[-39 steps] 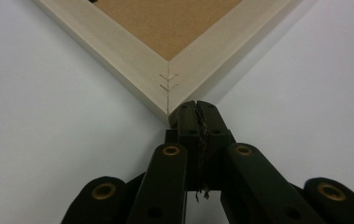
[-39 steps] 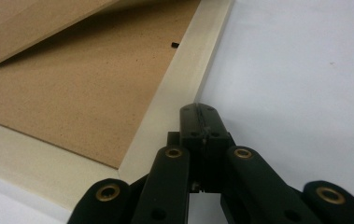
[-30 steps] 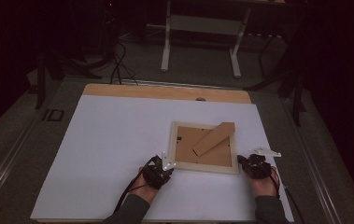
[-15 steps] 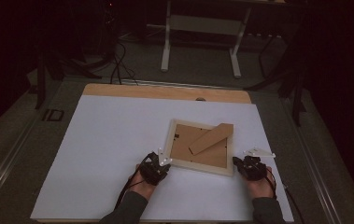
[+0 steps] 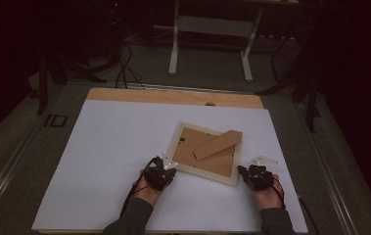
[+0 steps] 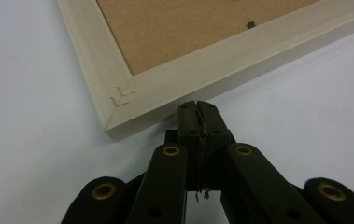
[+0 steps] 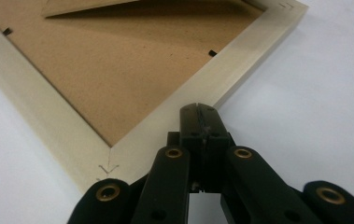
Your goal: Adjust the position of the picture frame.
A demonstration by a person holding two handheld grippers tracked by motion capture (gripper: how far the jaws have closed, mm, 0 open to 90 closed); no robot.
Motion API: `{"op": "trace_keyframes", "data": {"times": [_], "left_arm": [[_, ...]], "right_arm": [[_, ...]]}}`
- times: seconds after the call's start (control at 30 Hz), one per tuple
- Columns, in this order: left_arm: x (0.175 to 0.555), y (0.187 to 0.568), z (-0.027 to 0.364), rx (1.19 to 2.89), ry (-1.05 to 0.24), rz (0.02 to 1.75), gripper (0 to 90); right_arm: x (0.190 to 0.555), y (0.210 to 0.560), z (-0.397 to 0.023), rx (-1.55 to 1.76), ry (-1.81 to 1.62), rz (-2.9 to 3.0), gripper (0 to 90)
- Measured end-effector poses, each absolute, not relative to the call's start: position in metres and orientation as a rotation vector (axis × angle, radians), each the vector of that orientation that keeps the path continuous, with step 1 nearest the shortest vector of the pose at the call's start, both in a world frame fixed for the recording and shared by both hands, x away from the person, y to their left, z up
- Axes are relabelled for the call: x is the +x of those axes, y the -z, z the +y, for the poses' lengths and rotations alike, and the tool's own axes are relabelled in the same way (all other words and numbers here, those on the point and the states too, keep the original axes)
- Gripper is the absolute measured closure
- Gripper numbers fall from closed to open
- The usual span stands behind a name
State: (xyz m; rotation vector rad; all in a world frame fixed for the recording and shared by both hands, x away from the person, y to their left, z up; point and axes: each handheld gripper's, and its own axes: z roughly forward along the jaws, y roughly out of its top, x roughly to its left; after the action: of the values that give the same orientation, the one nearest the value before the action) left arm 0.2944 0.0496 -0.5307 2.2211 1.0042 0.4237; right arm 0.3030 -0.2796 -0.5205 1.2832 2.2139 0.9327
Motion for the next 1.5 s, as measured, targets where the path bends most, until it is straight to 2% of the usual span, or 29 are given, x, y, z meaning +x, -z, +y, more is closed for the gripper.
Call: {"op": "trace_keyframes", "data": {"times": [1.5], "left_arm": [[0.313, 0.53, 0.062, 2.204, -0.471, 1.072, 90.0]], "right_arm": [[0.292, 0.523, -0.215, 1.06, -0.978, 2.392, 90.0]]}}
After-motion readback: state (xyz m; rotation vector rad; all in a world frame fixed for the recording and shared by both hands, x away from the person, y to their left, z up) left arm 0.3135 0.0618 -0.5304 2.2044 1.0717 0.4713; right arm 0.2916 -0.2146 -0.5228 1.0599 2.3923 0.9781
